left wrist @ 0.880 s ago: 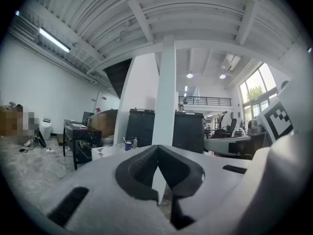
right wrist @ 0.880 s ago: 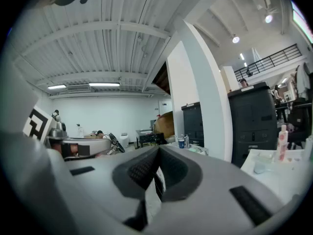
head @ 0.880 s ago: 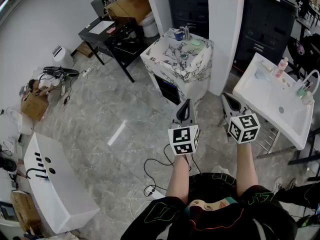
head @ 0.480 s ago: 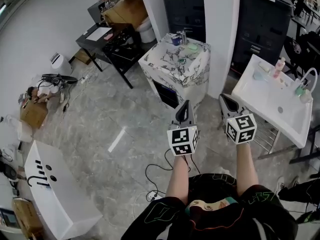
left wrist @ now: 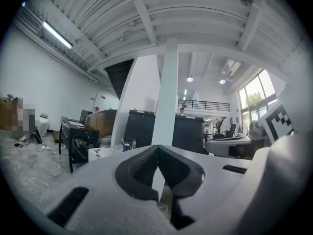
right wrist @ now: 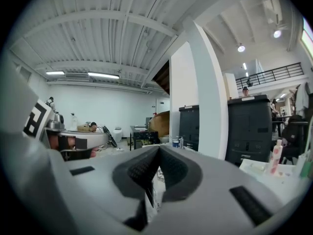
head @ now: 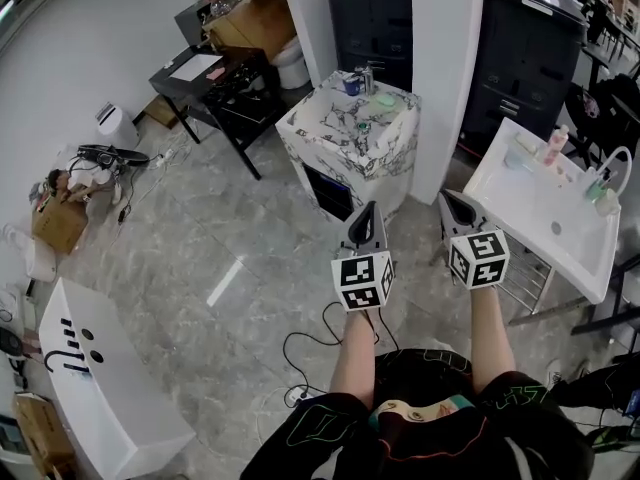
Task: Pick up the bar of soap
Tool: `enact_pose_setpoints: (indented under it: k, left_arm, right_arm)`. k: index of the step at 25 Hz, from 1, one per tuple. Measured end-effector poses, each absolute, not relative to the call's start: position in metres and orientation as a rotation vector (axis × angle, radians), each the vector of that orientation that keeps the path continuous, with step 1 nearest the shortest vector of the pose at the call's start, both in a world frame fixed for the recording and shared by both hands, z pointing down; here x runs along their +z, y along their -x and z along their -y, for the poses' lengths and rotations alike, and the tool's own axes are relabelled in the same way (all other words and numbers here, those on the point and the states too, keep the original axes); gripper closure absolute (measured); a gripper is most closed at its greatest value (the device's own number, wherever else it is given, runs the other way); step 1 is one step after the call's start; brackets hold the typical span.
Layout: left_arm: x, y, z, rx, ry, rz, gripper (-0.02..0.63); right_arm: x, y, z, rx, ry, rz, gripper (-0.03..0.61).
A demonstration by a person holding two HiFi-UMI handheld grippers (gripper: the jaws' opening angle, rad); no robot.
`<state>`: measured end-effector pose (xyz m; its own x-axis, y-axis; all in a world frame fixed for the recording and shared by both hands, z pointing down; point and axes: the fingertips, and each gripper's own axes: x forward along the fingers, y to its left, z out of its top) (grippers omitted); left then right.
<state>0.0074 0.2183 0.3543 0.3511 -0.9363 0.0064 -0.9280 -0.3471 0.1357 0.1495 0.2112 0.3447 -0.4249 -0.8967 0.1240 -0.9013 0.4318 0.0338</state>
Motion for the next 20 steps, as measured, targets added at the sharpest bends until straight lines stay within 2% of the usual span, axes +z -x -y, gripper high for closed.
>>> enact_pose_setpoints:
  k: [20]
  left_arm:
    - [0.361,0.009,-0.211,-0.203,-2.412,1.729,0.606]
  right_arm:
    - [0.337,-0.157,-0.204,0.044,-1.608,2.533,0.572]
